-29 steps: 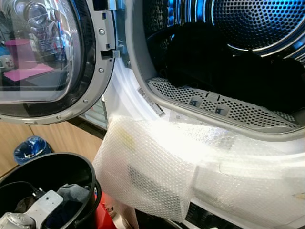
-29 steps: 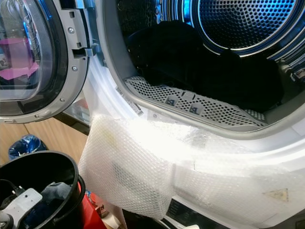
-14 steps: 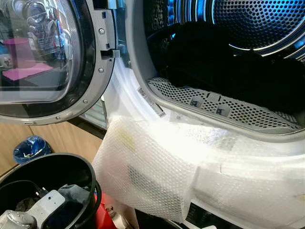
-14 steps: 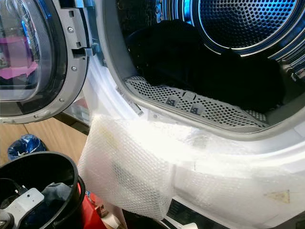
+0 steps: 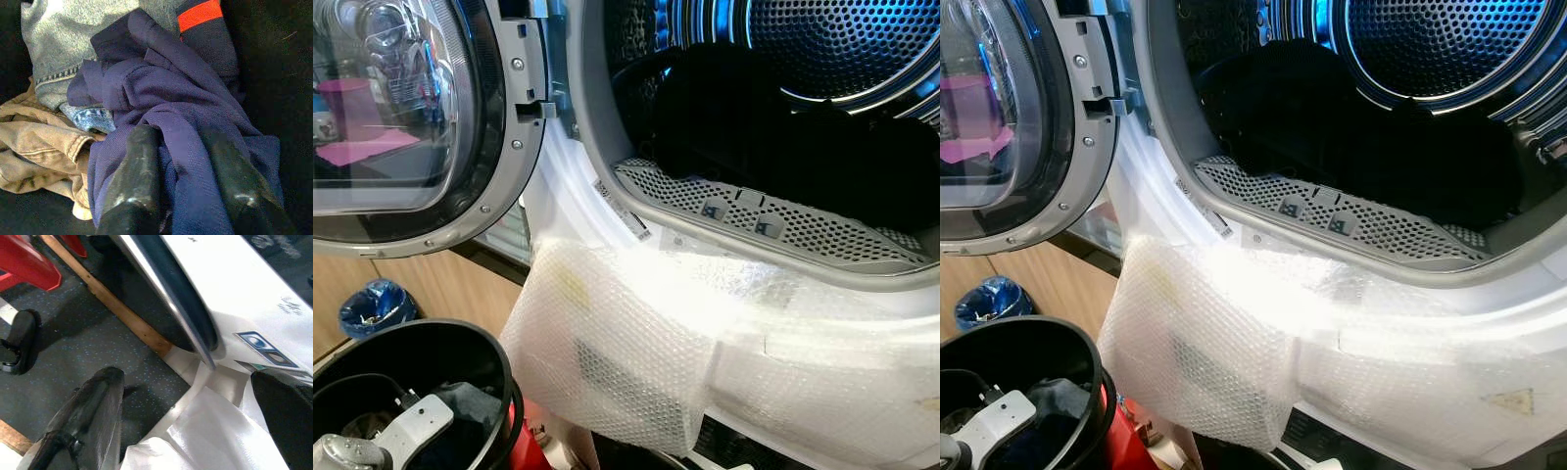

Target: Clothes washing

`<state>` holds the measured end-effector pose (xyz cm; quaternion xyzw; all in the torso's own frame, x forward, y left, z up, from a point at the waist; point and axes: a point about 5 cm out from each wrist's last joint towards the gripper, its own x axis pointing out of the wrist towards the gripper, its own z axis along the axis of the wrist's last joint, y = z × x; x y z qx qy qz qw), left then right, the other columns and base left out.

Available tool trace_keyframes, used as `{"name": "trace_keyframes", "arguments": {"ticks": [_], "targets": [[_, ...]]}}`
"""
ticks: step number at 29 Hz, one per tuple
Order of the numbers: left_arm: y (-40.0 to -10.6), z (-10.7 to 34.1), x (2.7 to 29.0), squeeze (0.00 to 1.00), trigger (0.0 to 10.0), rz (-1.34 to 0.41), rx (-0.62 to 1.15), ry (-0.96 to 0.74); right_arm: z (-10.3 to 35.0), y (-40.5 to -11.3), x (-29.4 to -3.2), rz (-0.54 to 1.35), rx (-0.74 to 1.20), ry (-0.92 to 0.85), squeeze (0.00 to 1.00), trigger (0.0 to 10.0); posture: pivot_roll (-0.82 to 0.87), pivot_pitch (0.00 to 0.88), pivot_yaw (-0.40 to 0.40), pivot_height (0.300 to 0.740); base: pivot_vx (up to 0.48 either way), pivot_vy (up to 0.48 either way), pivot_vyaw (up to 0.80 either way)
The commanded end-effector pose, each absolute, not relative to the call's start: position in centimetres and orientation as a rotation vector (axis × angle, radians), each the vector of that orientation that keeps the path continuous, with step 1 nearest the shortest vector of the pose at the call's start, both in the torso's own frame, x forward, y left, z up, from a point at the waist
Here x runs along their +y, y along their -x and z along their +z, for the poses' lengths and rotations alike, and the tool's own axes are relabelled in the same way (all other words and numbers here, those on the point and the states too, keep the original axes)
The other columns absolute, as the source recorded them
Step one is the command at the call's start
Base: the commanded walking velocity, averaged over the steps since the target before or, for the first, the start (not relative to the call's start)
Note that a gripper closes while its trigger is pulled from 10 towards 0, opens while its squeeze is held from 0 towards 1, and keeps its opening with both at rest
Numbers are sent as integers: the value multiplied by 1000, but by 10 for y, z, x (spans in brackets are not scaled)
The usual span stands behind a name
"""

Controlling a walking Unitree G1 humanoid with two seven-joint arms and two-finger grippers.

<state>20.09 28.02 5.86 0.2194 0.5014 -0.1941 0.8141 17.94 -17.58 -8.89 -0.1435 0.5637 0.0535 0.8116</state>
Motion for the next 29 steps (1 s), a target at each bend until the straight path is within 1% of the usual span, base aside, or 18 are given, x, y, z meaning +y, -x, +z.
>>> {"name": "trace_keyframes", "arguments": {"ticks": [1, 10, 15, 17, 21, 24, 26, 28, 29], "targets": [[-201, 64, 284, 0, 0, -424, 1058, -459, -87, -184, -172, 133, 1196, 306, 0, 10000, 149, 0, 3, 740, 0, 0, 0], [-199, 80, 295, 0, 0, -360, 1029, -475, -88, -183, -164, 176, 1185, 301, 0, 10000, 171, 0, -2, 740, 0, 0, 0], [-199, 103, 299, 0, 0, -318, 947, -407, -88, -184, -161, 181, 1171, 256, 0, 10000, 181, 0, -5, 740, 0, 0, 0], [-199, 118, 305, 0, 0, -293, 892, -361, -86, -187, -157, 185, 1162, 225, 0, 10000, 191, 0, -5, 740, 0, 0, 0], [-201, 132, 310, 0, 0, -263, 820, -303, -84, -193, -152, 200, 1137, 203, 0, 10000, 194, 0, -6, 740, 0, 0, 0], [-207, 160, 300, 0, 0, -331, 650, -174, -79, -203, -142, 268, 1082, 184, 0, 10000, 199, 0, -7, 740, 0, 0, 0], [-210, 176, 293, 0, 0, -373, 545, -130, -74, -211, -136, 324, 1024, 174, 0, 10000, 205, 0, -9, 740, 0, 0, 0], [-211, 179, 292, 0, 0, -378, 529, -122, -73, -212, -135, 336, 1013, 173, 0, 10000, 205, 0, -9, 740, 0, 0, 0], [-213, 192, 280, 0, 0, -465, 436, -94, -69, -217, -132, 390, 968, 184, 0, 10000, 205, 0, -8, 740, 0, 0, 0]]}}
